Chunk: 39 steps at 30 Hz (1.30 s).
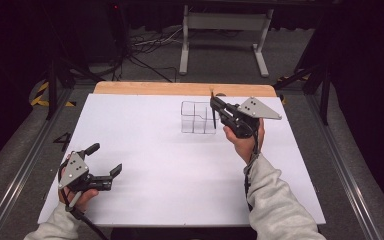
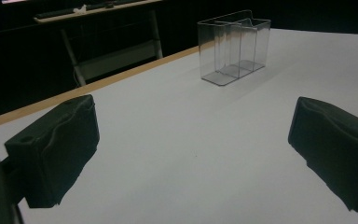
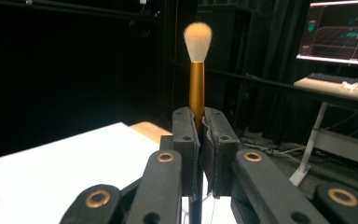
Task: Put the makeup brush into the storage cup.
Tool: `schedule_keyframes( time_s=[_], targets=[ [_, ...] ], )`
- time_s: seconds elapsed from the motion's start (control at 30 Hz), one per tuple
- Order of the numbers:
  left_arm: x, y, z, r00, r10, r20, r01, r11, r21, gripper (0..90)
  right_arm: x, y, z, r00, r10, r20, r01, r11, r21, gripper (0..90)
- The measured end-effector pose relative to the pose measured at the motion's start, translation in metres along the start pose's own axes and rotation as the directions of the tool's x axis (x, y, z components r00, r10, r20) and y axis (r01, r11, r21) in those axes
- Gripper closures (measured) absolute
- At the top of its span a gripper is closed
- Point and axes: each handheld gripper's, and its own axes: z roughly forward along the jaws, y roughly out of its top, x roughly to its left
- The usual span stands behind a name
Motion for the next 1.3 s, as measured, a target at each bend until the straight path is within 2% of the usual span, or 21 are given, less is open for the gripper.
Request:
schedule_keyframes(
  time_s=[0.2,0.4,0.47,0.6,0.8,1.3],
  targets=[
    [0.001,0.002,0.008,0.9999,0.008,0.012,-0.008,0.9999,0.010,2.5,-0.005,0.007,0.009,0.9999,0.008,0.008,-0.008,1.000,-0.030,84.9],
    [-0.001,0.000,0.006,0.9998,-0.006,0.020,0.006,1.0000,0.006,2.7,-0.010,0.010,0.014,0.9996,0.022,0.015,-0.021,0.998,-0.051,84.9],
    [-0.003,-0.002,0.006,0.9995,-0.013,0.028,0.012,0.9998,0.016,2.7,-0.014,0.011,0.016,0.9991,0.038,0.018,-0.037,0.997,-0.063,84.9],
    [-0.007,-0.004,0.004,0.9993,-0.006,0.036,0.005,0.9995,0.030,2.6,-0.017,0.012,0.019,0.9988,0.037,0.032,-0.034,0.996,-0.082,84.9],
    [-0.007,-0.007,0.002,0.9984,-0.035,0.045,0.033,0.9989,0.032,2.6,-0.020,0.010,0.028,0.9974,0.062,0.037,-0.059,0.995,-0.081,84.9],
    [-0.007,-0.009,0.003,0.9985,-0.020,0.051,0.018,0.9989,0.044,2.9,-0.023,0.006,0.046,0.9958,0.059,0.069,-0.055,0.996,-0.066,84.8]
  ],
)
